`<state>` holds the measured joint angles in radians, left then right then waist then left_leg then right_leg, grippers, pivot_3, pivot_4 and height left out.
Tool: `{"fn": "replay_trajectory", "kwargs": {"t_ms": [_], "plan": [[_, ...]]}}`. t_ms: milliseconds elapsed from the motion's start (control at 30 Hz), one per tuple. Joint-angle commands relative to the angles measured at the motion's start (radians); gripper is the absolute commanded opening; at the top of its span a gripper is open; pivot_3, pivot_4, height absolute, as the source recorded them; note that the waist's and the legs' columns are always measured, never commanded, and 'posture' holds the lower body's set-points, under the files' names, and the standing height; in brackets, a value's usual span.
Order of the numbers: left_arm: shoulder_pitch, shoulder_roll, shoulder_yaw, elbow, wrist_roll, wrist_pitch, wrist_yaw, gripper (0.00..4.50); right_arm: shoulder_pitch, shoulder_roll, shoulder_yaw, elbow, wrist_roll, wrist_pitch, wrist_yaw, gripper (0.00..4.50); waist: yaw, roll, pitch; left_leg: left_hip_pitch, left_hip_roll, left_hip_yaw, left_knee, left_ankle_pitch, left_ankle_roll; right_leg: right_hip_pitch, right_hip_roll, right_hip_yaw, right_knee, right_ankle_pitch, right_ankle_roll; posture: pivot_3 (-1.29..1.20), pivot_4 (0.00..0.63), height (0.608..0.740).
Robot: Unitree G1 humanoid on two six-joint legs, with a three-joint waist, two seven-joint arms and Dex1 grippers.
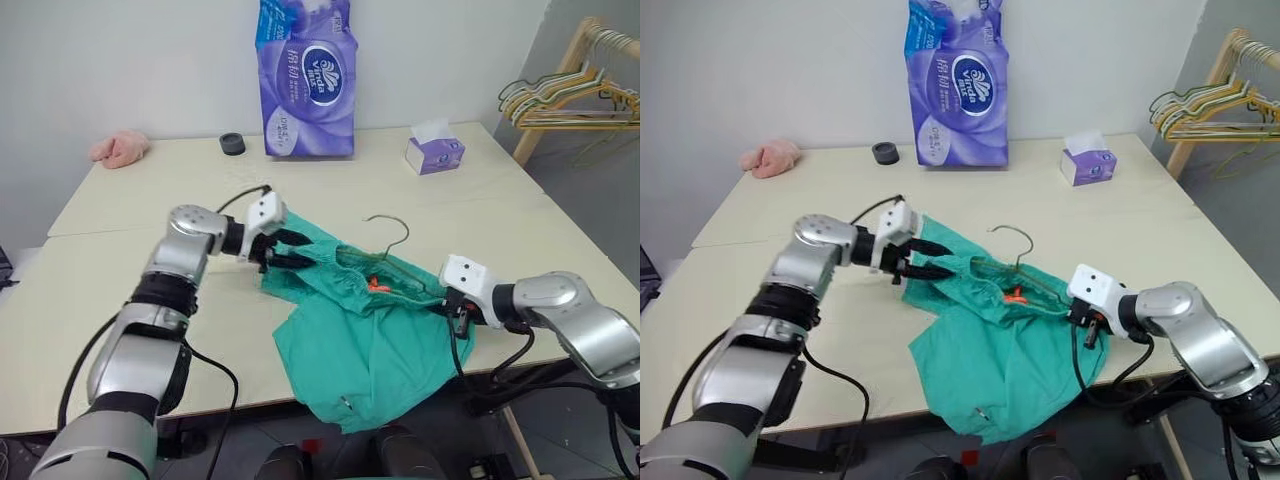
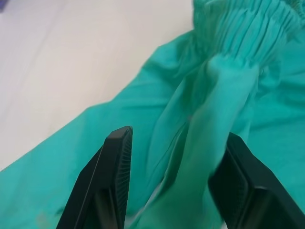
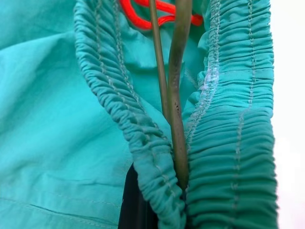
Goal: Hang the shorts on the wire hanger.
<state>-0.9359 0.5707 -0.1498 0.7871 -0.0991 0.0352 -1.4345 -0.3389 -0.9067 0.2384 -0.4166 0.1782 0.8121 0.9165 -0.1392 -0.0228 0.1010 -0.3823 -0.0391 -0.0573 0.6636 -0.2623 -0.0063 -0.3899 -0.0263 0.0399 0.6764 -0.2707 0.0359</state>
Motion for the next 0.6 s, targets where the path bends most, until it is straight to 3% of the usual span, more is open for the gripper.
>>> {"fn": "replay_trajectory", "kwargs": {"t_ms": [33, 233, 600], "plan": [[-0.040, 0.022, 0.020, 0.034, -0.007, -0.009, -0.029, 2.44, 0.008, -0.051, -0.068, -0.054, 0.022, -0.013, 0.028, 0.00, 0.001, 0.000, 0.000, 0.000, 0.000, 0.000, 0.000, 0.000, 0.000, 0.000, 0.000, 0.000, 0.000, 0.000, 0.000, -0.20, 0.058, 0.740], [-0.004, 0.026, 0.000, -0.002, -0.015, 0.037, -0.120, 2.44, 0.034, -0.151, -0.146, -0.117, 0.090, 0.008, 0.097, 0.00, -0.001, 0.000, 0.000, 0.000, 0.000, 0.000, 0.000, 0.000, 0.000, 0.000, -0.001, 0.000, 0.000, -0.001, 0.002, -0.21, 0.054, 0.740], [0.047, -0.002, -0.001, -0.074, -0.002, 0.067, -0.108, 2.44, 0.083, -0.235, -0.191, -0.141, 0.121, -0.015, 0.135, 0.00, 0.000, 0.000, 0.000, 0.000, 0.000, 0.000, 0.000, 0.000, 0.000, 0.000, -0.001, 0.000, 0.000, -0.001, 0.002, -0.22, 0.048, 0.740]]}}
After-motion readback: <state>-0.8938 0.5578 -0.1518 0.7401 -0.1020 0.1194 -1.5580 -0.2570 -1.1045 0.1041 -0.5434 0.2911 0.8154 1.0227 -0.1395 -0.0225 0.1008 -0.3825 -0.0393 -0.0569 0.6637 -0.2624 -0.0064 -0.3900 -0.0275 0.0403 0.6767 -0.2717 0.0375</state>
